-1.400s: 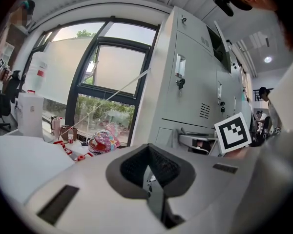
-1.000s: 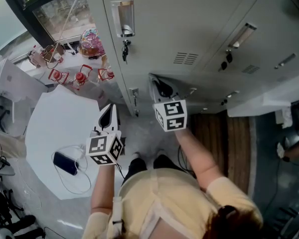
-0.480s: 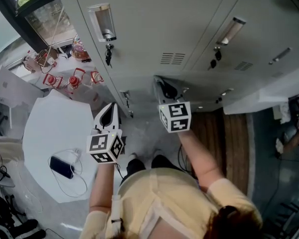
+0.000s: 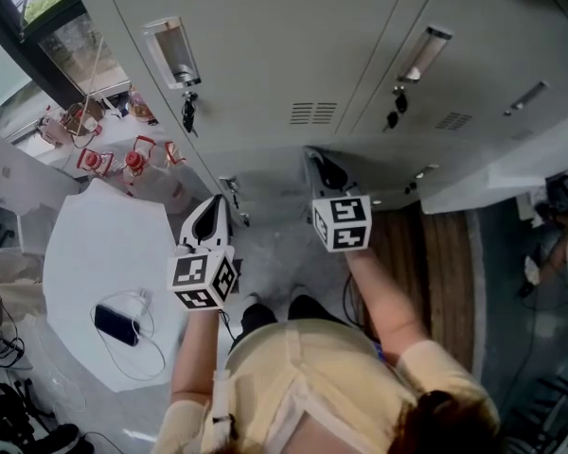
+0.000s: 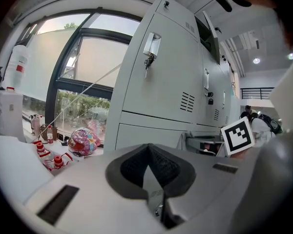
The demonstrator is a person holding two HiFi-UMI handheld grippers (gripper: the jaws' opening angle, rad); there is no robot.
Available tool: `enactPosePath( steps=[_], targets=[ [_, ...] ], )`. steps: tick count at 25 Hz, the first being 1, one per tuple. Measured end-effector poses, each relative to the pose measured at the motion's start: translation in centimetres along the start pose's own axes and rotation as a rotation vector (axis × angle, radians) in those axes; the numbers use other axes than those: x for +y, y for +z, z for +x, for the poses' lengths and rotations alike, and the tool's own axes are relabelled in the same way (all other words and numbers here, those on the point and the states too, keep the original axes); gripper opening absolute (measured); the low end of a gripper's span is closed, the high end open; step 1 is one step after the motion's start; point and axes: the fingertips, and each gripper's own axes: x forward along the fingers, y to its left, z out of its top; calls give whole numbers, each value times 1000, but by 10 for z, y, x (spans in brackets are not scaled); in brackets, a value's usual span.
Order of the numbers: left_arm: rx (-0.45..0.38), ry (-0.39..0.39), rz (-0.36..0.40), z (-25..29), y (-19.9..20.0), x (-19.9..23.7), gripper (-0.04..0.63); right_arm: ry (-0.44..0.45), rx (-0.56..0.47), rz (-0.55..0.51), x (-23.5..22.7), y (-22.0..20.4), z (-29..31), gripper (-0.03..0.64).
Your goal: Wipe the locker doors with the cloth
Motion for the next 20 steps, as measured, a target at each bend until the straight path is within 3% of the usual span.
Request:
enactPosePath(
  steps=[6,20],
  targets=[
    [2,5,-7,1,-2,3,2,17,21,16,7,-4,-8,20],
    [-3,109,-36,-36,-8,49,2,243,40,-1,116,-11,3,20]
  ],
)
